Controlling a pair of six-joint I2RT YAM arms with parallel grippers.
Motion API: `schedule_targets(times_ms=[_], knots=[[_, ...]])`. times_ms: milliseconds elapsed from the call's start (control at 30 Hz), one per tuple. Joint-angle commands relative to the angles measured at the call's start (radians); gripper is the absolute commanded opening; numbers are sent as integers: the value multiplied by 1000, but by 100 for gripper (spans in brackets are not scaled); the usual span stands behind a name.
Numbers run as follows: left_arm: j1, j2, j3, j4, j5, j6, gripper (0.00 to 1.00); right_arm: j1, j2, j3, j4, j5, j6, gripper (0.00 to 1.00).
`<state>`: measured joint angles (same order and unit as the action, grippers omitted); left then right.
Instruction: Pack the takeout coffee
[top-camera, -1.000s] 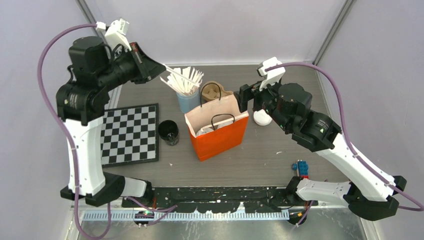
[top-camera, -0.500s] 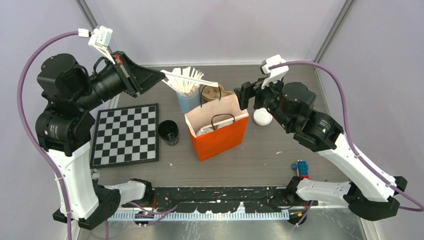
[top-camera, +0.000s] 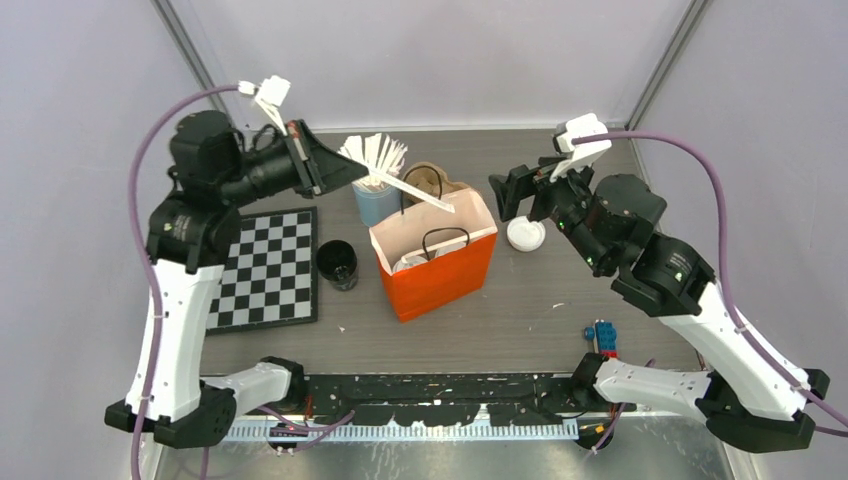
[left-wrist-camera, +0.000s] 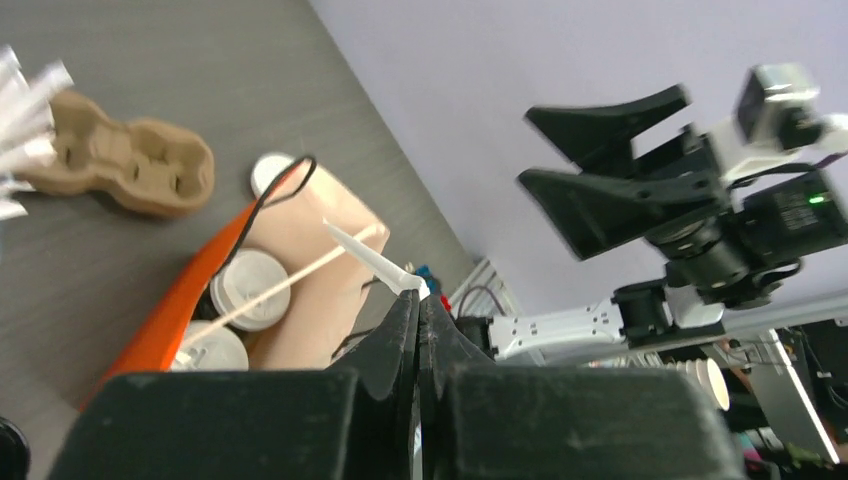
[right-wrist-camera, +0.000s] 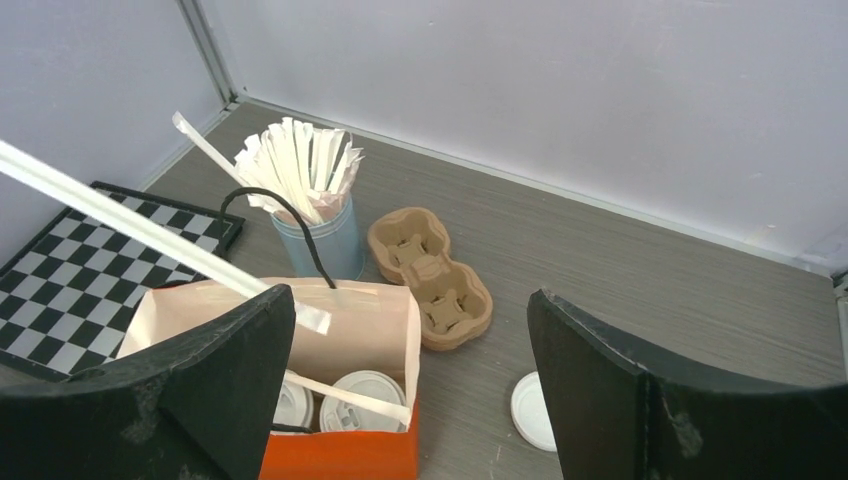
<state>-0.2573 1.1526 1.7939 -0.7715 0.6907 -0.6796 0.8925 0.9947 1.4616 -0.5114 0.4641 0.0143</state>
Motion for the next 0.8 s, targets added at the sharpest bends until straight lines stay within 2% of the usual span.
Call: schedule_targets(times_ms=[0,67,200,267,367,400,433,533,600,767], knots=[[-62,-51,-137,89,5,-1,0,-4,-53,-9,-30,57,26,90],[-96,-69,-230,125,-16,8,0,-4,-69,-17,-52,70,40,90],[-134,-83,-412,330,-22,-88,0,-3,-81,-13,-149,124,120,90],[-135,-72,-414,321,-31,-85,11,-4,-70,-5,-228,154,178,90],[-135,-48,-343,156,-62,44,46,-4,-38,20,-360,192,298,91],[-135,-39,-316,91,-82,90,91,-3,-24,34,-404,186,345,92],[-135,-32,-288,16,-117,129,99,-4,-15,45,-446,170,374,94],[-135,-19,-201,-216,-282,218,100,-4,3,63,-547,147,465,94],[-135,-40,-203,-278,-328,258,100,-4,-2,69,-590,176,571,95],[-135,-194,-280,-275,-430,297,100,-3,-57,70,-652,251,789,95]])
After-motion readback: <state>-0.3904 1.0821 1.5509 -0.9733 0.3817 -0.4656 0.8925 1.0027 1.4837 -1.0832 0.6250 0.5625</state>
